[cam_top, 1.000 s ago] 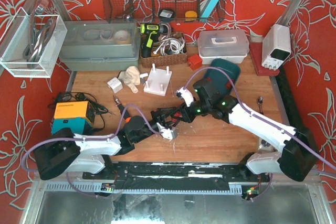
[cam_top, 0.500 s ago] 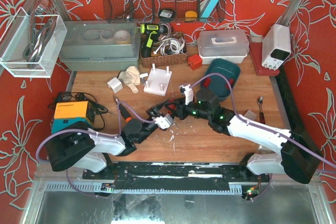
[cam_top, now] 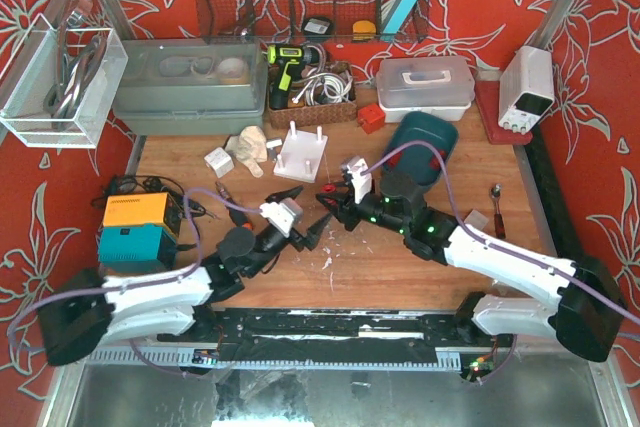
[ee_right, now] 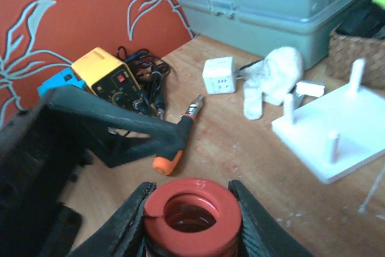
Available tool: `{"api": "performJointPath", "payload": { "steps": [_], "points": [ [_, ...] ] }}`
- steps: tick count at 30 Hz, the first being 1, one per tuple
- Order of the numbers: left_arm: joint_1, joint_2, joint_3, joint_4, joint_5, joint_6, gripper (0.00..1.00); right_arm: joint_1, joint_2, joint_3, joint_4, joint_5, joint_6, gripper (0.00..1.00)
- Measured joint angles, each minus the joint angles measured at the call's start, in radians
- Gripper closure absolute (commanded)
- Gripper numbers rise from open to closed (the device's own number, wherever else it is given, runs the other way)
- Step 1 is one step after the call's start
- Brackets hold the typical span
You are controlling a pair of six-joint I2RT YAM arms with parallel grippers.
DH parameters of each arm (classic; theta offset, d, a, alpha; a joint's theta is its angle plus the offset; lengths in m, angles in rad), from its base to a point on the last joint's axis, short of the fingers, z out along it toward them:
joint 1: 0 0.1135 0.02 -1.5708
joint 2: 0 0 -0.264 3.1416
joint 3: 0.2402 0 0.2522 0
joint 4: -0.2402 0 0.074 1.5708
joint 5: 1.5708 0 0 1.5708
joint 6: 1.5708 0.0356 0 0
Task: Install the large spring
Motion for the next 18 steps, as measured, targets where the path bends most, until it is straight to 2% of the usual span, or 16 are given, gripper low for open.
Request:
{"api": "performJointPath", "payload": {
  "steps": [3, 7, 10, 12, 16, 18],
  "points": [
    [0.000, -0.198, -0.002, -0.187, -0.025, -0.156, 0.15, -0.002, -0.031, 0.016, -0.032, 0.018, -0.117, 1.00],
    [0.003, -0.435, 0.037, -0.482, -0.074, -0.353, 0.33, -0.003, -0.032, 0.014, -0.068, 0.018, -0.293, 1.00],
    [0.016, -0.520, 0.153, -0.721, -0.107, -0.480, 0.33, -0.003, -0.033, -0.006, -0.060, 0.013, -0.437, 1.00],
    [0.031, -0.511, 0.265, -0.853, -0.114, -0.545, 0.32, -0.003, -0.034, -0.041, -0.021, 0.011, -0.526, 1.00],
    [0.058, -0.336, 0.513, -1.070, -0.095, -0.623, 0.43, -0.003, -0.029, -0.083, 0.021, 0.015, -0.658, 1.00],
    [0.064, -0.252, 0.585, -1.133, -0.051, -0.642, 0.48, -0.003, -0.021, -0.084, 0.050, 0.017, -0.711, 1.00]
  ]
}}
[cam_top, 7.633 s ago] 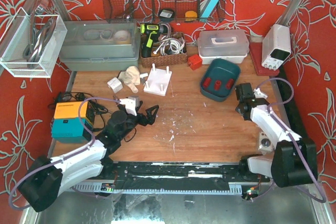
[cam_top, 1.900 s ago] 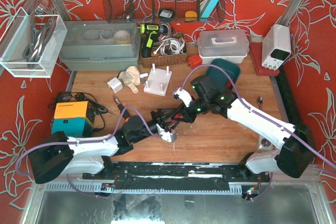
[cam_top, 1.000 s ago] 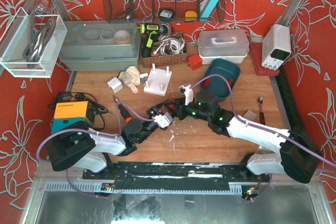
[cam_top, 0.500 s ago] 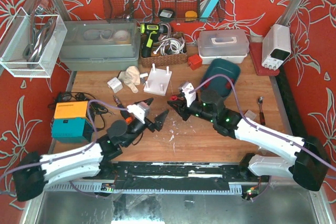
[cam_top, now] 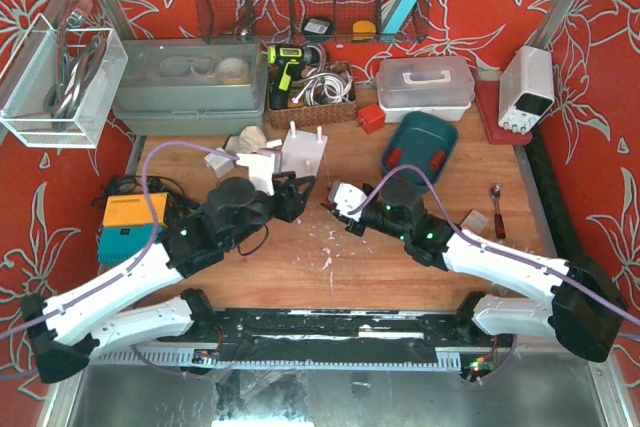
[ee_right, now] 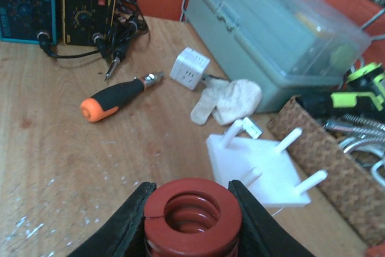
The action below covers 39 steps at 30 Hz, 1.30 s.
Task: Install the large spring
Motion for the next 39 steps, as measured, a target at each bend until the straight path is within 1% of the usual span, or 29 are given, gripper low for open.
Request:
{"api": "performJointPath", "payload": {
  "steps": [2, 4, 8, 10, 17, 21, 26, 31, 36, 37, 39],
  "points": [
    [0.002, 0.062, 0.019, -0.032, 0.053, -0.018, 0.49, 0.000, 0.002, -0.003, 0.035, 0.005, -0.036, 1.00],
    [0.003, 0.091, 0.013, -0.066, 0.100, -0.036, 0.48, 0.000, 0.002, -0.011, 0.071, 0.006, -0.062, 1.00],
    [0.007, 0.106, 0.011, -0.080, 0.178, -0.057, 0.41, 0.000, 0.002, -0.036, 0.117, 0.009, -0.089, 1.00],
    [0.010, 0.110, 0.011, -0.071, 0.209, -0.061, 0.40, 0.000, 0.003, -0.045, 0.131, 0.014, -0.097, 1.00],
    [0.031, 0.186, 0.011, -0.010, 0.287, -0.069, 0.49, 0.003, 0.012, -0.049, 0.160, 0.032, -0.112, 1.00],
    [0.045, 0.239, 0.010, 0.003, 0.306, -0.076, 0.48, 0.009, 0.019, -0.051, 0.171, 0.044, -0.113, 1.00],
    [0.066, 0.256, 0.008, 0.013, 0.332, -0.079, 0.48, 0.024, 0.042, -0.051, 0.186, 0.069, -0.130, 1.00],
    [0.090, 0.284, 0.003, 0.027, 0.361, -0.090, 0.52, 0.027, 0.067, -0.051, 0.198, 0.104, -0.132, 1.00],
    [0.109, 0.317, -0.022, 0.042, 0.385, -0.105, 0.52, 0.038, 0.108, -0.051, 0.201, 0.135, -0.133, 1.00],
    [0.113, 0.322, -0.025, 0.043, 0.391, -0.107, 0.53, 0.040, 0.116, -0.051, 0.201, 0.141, -0.134, 1.00],
    [0.124, 0.331, -0.033, 0.054, 0.412, -0.113, 0.61, 0.043, 0.129, -0.051, 0.202, 0.154, -0.134, 1.00]
  ]
}}
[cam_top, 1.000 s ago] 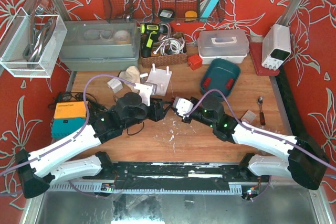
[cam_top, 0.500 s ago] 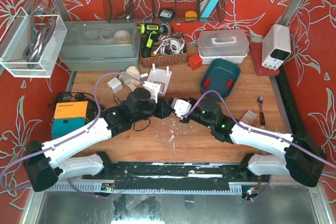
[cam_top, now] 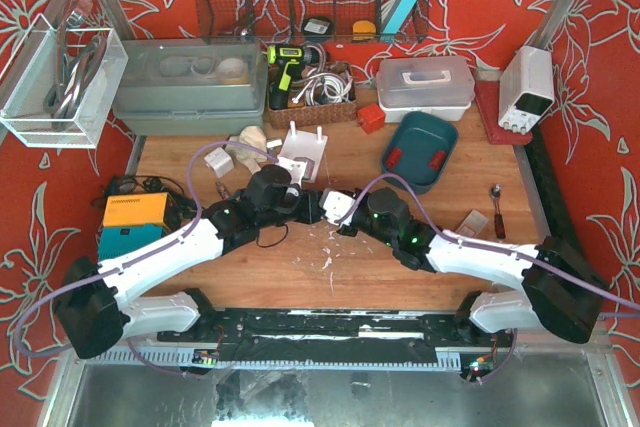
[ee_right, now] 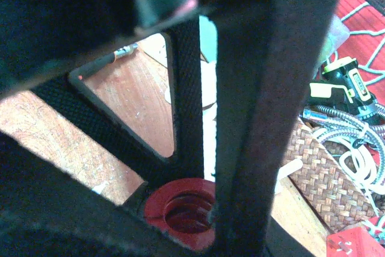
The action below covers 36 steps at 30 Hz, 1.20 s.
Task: Install the large spring
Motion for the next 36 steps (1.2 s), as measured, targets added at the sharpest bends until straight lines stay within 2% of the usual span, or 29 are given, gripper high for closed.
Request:
{"api": "performJointPath", "payload": {
  "steps": [8, 13, 22, 31, 34, 36],
  "points": [
    [0.029, 0.022, -0.032, 0.052, 0.052, -0.035, 0.86, 0.003, 0.034, 0.001, -0.001, 0.031, 0.005, 0.98],
    [0.053, 0.024, -0.050, 0.068, 0.084, -0.051, 0.94, 0.006, 0.052, 0.005, 0.000, 0.035, 0.011, 0.91],
    [0.094, 0.014, -0.051, 0.068, 0.134, -0.061, 0.98, 0.008, 0.063, 0.020, 0.001, 0.049, 0.024, 0.54],
    [0.138, -0.018, -0.051, 0.068, 0.142, -0.080, 1.00, 0.008, 0.069, 0.020, -0.007, 0.062, 0.031, 0.33],
    [0.148, -0.021, -0.050, 0.064, 0.142, -0.076, 1.00, 0.009, 0.066, 0.020, -0.019, 0.079, 0.039, 0.22],
    [0.157, -0.021, -0.043, 0.043, 0.131, -0.064, 1.00, 0.010, 0.047, 0.020, -0.049, 0.087, 0.055, 0.09]
  ]
}}
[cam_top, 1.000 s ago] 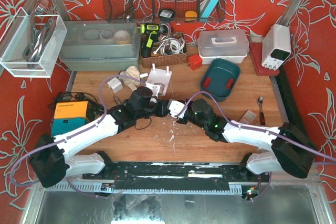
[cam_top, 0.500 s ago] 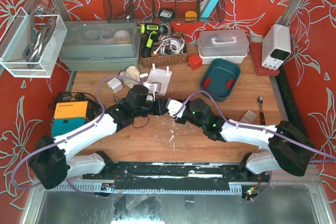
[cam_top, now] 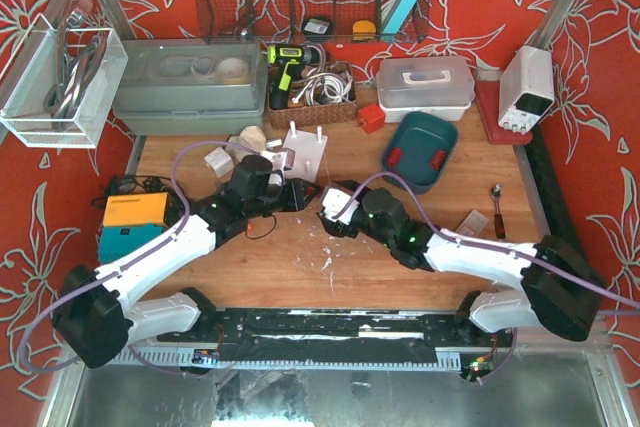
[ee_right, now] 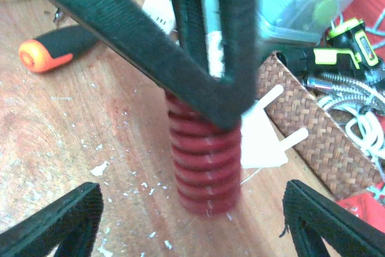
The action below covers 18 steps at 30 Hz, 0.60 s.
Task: Install the large spring
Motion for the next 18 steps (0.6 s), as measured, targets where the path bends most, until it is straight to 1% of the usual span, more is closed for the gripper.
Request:
{"api": "performJointPath", "payload": {
  "steps": [1, 2, 9, 13, 18],
  "points": [
    [0.007, 0.000, 0.007, -0.018, -0.008, 0.011, 1.00, 0.000, -0.019, 0.000, -0.023, 0.004, 0.010, 0.02],
    [0.017, 0.000, 0.017, -0.034, -0.015, 0.019, 1.00, 0.000, -0.043, 0.002, -0.050, 0.009, 0.019, 0.01],
    [0.113, 0.042, 0.108, -0.107, -0.076, 0.099, 1.00, 0.000, -0.224, 0.052, -0.257, 0.093, 0.139, 0.01],
    [0.165, 0.131, 0.208, -0.171, -0.145, 0.164, 1.00, -0.005, -0.309, 0.094, -0.387, 0.158, 0.243, 0.01],
    [0.210, 0.259, 0.342, -0.244, -0.244, 0.248, 1.00, -0.015, -0.370, 0.104, -0.469, 0.243, 0.317, 0.01]
  ]
}}
